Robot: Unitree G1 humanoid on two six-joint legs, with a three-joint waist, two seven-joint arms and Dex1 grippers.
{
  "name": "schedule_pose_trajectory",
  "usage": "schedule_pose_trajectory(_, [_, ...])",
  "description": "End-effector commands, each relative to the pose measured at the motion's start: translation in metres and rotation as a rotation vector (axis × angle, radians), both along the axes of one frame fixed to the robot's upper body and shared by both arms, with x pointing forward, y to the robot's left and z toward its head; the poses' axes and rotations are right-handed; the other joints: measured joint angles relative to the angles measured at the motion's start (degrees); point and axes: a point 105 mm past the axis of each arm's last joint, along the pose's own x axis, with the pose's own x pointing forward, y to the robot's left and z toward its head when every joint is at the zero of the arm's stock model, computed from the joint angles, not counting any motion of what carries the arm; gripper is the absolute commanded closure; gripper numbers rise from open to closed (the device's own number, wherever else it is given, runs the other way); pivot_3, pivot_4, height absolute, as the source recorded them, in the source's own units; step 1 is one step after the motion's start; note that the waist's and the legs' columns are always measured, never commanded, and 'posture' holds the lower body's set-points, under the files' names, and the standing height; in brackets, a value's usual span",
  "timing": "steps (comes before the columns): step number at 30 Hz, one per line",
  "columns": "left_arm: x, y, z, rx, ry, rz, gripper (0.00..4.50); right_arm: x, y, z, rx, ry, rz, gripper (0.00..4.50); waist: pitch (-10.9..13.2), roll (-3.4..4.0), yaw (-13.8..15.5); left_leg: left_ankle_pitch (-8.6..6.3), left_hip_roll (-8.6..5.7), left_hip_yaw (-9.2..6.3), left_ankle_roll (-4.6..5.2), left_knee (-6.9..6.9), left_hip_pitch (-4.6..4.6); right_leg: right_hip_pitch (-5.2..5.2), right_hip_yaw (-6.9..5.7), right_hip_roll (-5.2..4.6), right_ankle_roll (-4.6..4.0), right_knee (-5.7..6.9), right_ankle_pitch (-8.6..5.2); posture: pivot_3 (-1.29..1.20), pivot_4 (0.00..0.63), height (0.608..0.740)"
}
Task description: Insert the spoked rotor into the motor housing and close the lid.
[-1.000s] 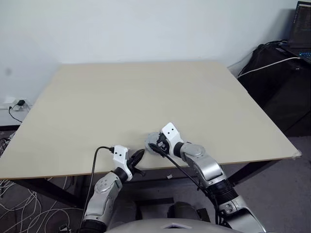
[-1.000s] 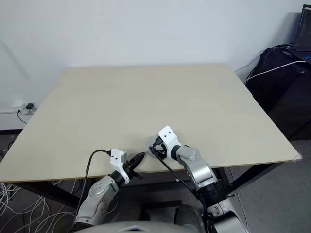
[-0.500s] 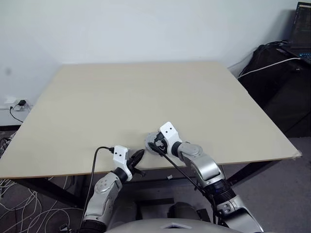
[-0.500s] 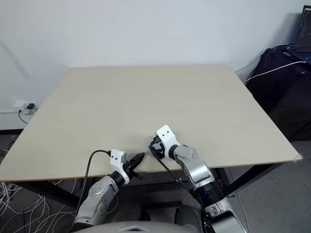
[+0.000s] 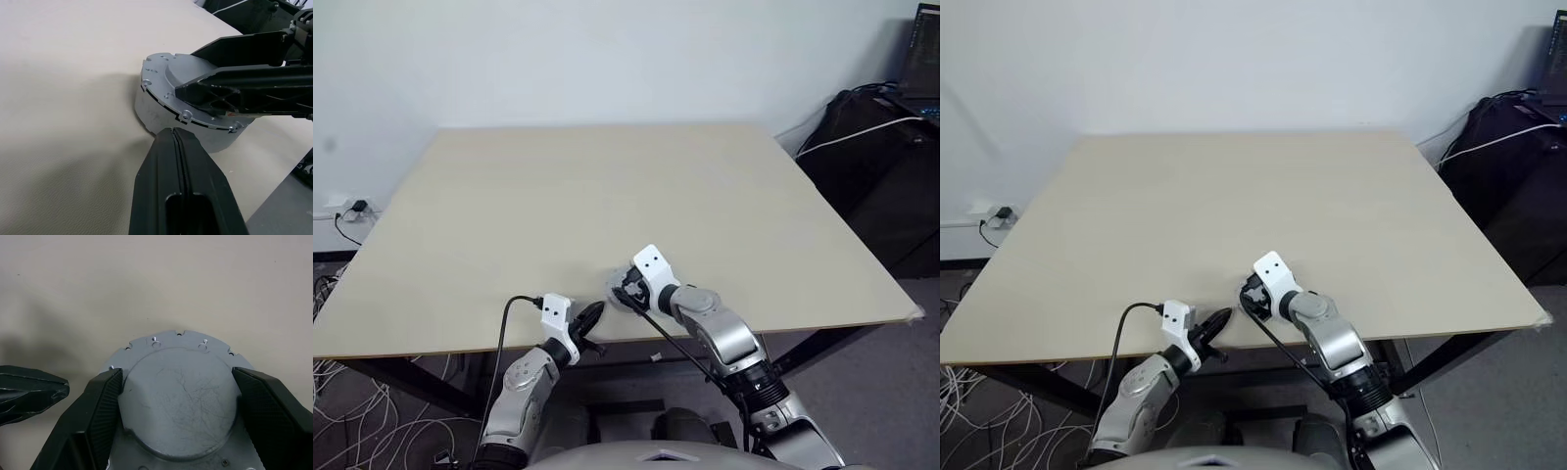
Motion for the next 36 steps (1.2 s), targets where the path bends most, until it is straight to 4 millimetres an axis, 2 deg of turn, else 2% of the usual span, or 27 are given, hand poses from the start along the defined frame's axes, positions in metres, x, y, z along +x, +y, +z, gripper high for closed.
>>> schedule_pose_trajectory(1, [0.005, -0.002, 0.013, -0.009, -0.050, -0.002, 4.50, 0.002, -0.017, -0.010, -0.023, 0.056, -0.080, 1.20, 0.0, 0.00, 0.0, 0.00, 0.00, 0.00, 0.00, 0.00, 0.00, 0.00, 0.00, 0.00, 0.00, 0.00, 0.00, 0.00, 0.000, 0.740])
schedule_pose_trajectory(7, [0.005, -0.001, 0.013, -0.008, -0.051, -0.003, 4.50, 0.004, -0.031, -0.017, -0.073, 0.071, -0.144, 1.20, 0.0, 0.03, 0.2, 0.00, 0.00, 0.00, 0.00, 0.00, -0.02, 0.00, -0.01, -0.01, 0.00, -0.02, 0.00, 0.00, 0.000, 0.740])
schedule_pose_trajectory(11, [0.005, -0.001, 0.013, -0.006, -0.052, -0.006, 4.50, 0.003, -0.035, -0.021, -0.149, 0.035, -0.114, 1.20, 0.0, 0.05, 0.5, 0.00, -0.01, 0.00, 0.00, 0.00, 0.00, 0.03, -0.03, -0.05, 0.13, -0.01, -0.07, 0.00, 0.000, 0.740])
schedule_pose_trajectory(24, [0.006, -0.002, 0.013, -0.004, -0.053, -0.008, 4.50, -0.008, -0.033, -0.027, -0.120, 0.083, -0.008, 1.20, 0.0, 0.06, 1.4, 0.00, -0.01, 0.00, 0.00, 0.00, -0.01, 0.05, -0.05, -0.08, 0.27, -0.05, -0.16, 0.00, 0.000, 0.740])
schedule_pose_trajectory(33, [0.006, -0.003, 0.013, 0.000, -0.053, -0.016, 4.50, -0.007, -0.042, -0.029, -0.122, 0.102, -0.020, 1.20, 0.0, 0.08, 1.7, -0.05, -0.03, 0.00, 0.07, -0.12, -0.05, 0.06, -0.09, -0.10, 0.10, -0.25, -0.07, 0.00, 0.000, 0.740])
schedule_pose_trajectory(36, [0.003, -0.008, 0.009, 0.046, -0.059, -0.074, 4.50, -0.008, -0.040, -0.028, -0.118, 0.102, -0.021, 1.20, 0.0, 0.07, 1.8, -0.05, -0.04, 0.00, 0.06, -0.18, -0.05, 0.06, -0.10, -0.10, 0.09, -0.31, -0.06, 0.00, 0.000, 0.740])
